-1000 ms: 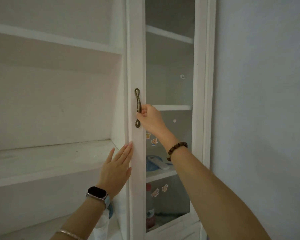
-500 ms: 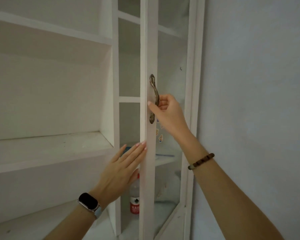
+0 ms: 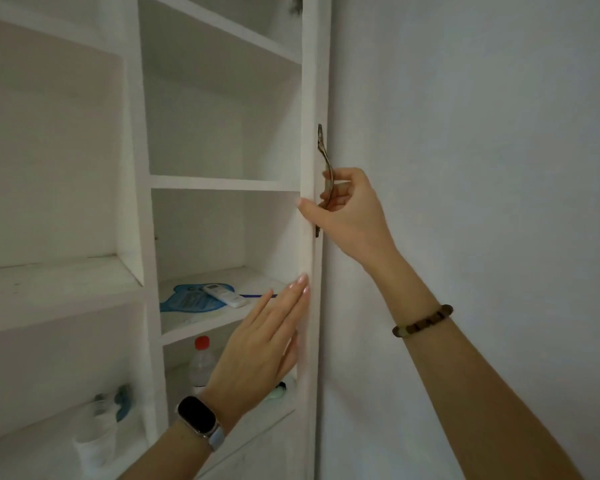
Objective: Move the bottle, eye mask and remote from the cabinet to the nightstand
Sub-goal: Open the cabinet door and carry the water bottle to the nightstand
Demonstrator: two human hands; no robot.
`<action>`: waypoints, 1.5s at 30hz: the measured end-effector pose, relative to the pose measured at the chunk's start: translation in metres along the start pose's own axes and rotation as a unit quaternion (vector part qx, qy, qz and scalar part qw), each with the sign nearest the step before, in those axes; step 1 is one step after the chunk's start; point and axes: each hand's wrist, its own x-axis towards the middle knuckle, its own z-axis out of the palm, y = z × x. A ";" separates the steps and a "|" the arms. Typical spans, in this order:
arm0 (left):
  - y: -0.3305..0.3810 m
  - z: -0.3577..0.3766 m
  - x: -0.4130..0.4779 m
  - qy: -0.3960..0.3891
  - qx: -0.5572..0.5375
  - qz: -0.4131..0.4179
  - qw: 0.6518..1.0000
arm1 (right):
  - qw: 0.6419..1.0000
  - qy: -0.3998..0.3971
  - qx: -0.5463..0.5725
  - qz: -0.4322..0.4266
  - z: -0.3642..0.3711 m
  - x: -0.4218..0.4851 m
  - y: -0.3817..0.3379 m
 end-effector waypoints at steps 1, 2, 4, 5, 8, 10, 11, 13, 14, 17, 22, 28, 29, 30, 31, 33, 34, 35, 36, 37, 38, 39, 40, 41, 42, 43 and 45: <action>0.005 0.004 0.005 0.003 -0.007 0.010 1.000 | 1.000 0.007 -0.010 -0.001 -0.009 0.000 0.002; 0.010 0.009 0.010 0.004 -0.015 0.021 1.000 | 1.000 0.014 -0.019 -0.002 -0.019 0.000 0.003; 0.020 0.019 0.021 0.004 -0.029 0.039 0.999 | 0.999 0.021 -0.033 -0.005 -0.038 0.000 0.006; 0.025 0.024 0.027 0.004 -0.036 0.047 0.998 | 0.999 0.024 -0.040 -0.009 -0.047 -0.001 0.008; 0.041 0.039 0.044 0.000 -0.064 0.064 0.996 | 0.995 0.041 -0.088 -0.038 -0.072 0.000 0.016; 0.052 0.049 0.056 0.000 -0.077 0.074 0.994 | 0.987 0.057 -0.138 -0.062 -0.088 0.001 0.024; 0.058 0.055 0.062 0.000 -0.079 0.079 0.994 | 0.982 0.066 -0.162 -0.071 -0.097 0.002 0.028; 0.068 0.067 0.075 0.001 -0.075 0.090 0.993 | 0.974 0.082 -0.195 -0.081 -0.114 0.006 0.034; 0.072 0.073 0.082 0.001 -0.075 0.095 0.993 | 0.971 0.086 -0.206 -0.081 -0.121 0.008 0.038; 0.086 0.090 0.102 -0.001 -0.068 0.107 0.992 | 0.970 0.091 -0.217 -0.062 -0.141 0.017 0.049; 0.106 0.113 0.127 -0.003 -0.067 0.117 0.991 | 0.962 0.081 -0.258 -0.032 -0.166 0.030 0.064; 0.119 0.134 0.144 -0.020 -0.054 0.101 0.993 | 0.960 0.074 -0.268 0.004 -0.180 0.041 0.077; 0.119 0.136 0.146 -0.022 -0.049 0.102 0.993 | 0.960 0.075 -0.269 0.009 -0.182 0.042 0.078; 0.119 0.138 0.148 -0.025 -0.044 0.103 0.993 | 0.961 0.075 -0.267 0.012 -0.183 0.043 0.080; 0.119 0.139 0.149 -0.027 -0.040 0.105 0.993 | 0.962 0.075 -0.264 0.014 -0.184 0.043 0.080; 0.119 0.142 0.149 -0.029 -0.041 0.105 0.993 | 0.963 0.074 -0.260 0.017 -0.184 0.045 0.081; 0.118 0.142 0.148 -0.030 -0.042 0.105 0.993 | 0.962 0.074 -0.261 0.017 -0.184 0.046 0.082; 0.118 0.142 0.148 -0.030 -0.041 0.105 0.993 | 0.962 0.074 -0.264 0.016 -0.184 0.046 0.084; 0.117 0.141 0.148 -0.031 -0.040 0.106 0.993 | 0.961 0.074 -0.267 0.016 -0.184 0.047 0.085; 0.117 0.140 0.148 -0.030 -0.039 0.107 0.993 | 0.960 0.075 -0.269 0.016 -0.184 0.048 0.086; 0.117 0.139 0.148 -0.031 -0.039 0.107 0.993 | 0.960 0.076 -0.270 0.018 -0.184 0.048 0.087; 0.117 0.138 0.147 -0.031 -0.041 0.105 0.993 | 0.958 0.078 -0.274 0.020 -0.183 0.048 0.087; 0.117 0.136 0.147 -0.029 -0.045 0.102 0.993 | 0.956 0.081 -0.281 0.021 -0.182 0.047 0.087; 0.116 0.134 0.146 -0.027 -0.052 0.097 0.994 | 0.953 0.088 -0.288 0.019 -0.180 0.046 0.086; 0.116 0.133 0.143 -0.021 -0.060 0.091 0.994 | 0.951 0.098 -0.294 0.013 -0.177 0.043 0.086; 0.115 0.131 0.140 -0.014 -0.077 0.081 0.994 | 0.948 0.111 -0.298 0.000 -0.173 0.038 0.085; 0.111 0.129 0.131 -0.003 -0.118 0.057 0.991 | 0.940 0.140 -0.308 -0.043 -0.163 0.025 0.086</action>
